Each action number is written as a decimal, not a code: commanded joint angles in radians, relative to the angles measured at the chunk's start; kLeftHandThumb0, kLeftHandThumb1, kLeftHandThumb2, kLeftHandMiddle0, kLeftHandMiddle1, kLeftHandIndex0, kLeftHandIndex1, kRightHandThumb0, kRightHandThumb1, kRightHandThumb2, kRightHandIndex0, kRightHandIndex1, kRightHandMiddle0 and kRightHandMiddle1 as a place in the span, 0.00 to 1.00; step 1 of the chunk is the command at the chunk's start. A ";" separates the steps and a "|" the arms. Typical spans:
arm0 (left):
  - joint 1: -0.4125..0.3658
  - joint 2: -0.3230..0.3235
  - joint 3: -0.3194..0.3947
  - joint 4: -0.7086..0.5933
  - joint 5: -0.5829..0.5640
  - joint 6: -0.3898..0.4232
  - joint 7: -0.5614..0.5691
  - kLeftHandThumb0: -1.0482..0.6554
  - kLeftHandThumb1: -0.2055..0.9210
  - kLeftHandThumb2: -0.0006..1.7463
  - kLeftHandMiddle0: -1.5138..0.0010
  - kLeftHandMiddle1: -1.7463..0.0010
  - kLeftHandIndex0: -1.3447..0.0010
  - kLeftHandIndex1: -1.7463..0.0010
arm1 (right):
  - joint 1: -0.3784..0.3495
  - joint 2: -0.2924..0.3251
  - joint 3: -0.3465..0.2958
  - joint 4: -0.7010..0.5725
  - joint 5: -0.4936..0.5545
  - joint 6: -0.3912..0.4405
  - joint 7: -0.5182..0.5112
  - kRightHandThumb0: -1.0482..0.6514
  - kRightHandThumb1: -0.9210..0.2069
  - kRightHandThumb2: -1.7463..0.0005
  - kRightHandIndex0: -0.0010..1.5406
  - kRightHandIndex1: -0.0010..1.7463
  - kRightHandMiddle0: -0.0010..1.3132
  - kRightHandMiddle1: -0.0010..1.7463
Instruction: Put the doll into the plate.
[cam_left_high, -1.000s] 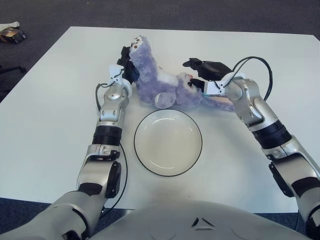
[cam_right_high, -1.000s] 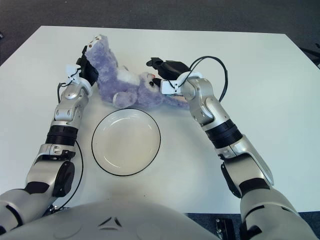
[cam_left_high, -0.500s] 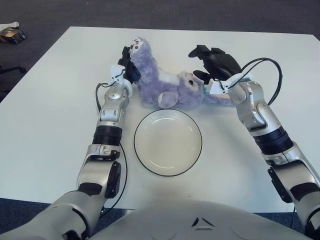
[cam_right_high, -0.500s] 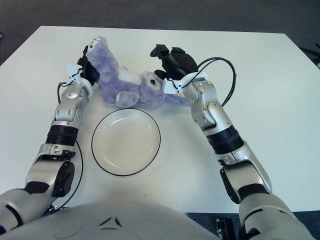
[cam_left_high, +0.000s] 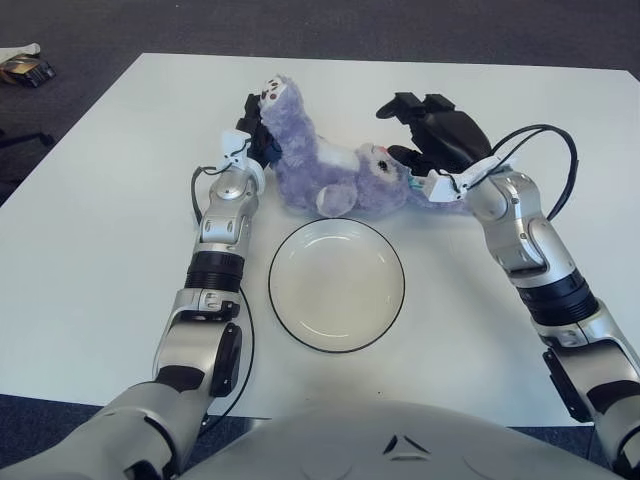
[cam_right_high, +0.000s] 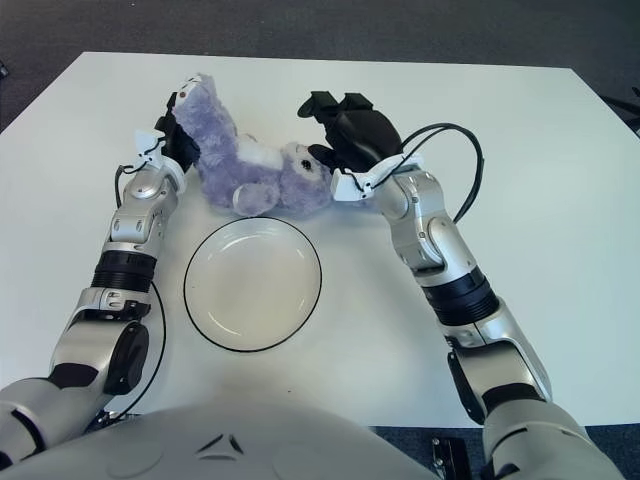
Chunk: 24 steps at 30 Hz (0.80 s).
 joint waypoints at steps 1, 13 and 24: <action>0.001 0.002 -0.006 0.006 0.007 -0.007 -0.006 0.32 0.89 0.45 0.85 0.27 1.00 0.30 | 0.021 -0.012 -0.013 -0.026 -0.004 -0.014 0.009 0.01 0.00 0.68 0.00 0.29 0.00 0.45; -0.001 0.002 -0.007 0.007 -0.002 0.002 -0.015 0.32 0.91 0.45 0.85 0.26 1.00 0.33 | 0.057 -0.015 -0.017 -0.044 -0.013 -0.043 0.005 0.01 0.00 0.72 0.00 0.16 0.00 0.31; -0.005 -0.002 -0.008 0.010 0.000 -0.009 -0.015 0.32 0.91 0.44 0.85 0.28 1.00 0.34 | 0.078 -0.018 -0.018 -0.070 0.041 -0.054 0.103 0.00 0.00 0.73 0.00 0.02 0.00 0.16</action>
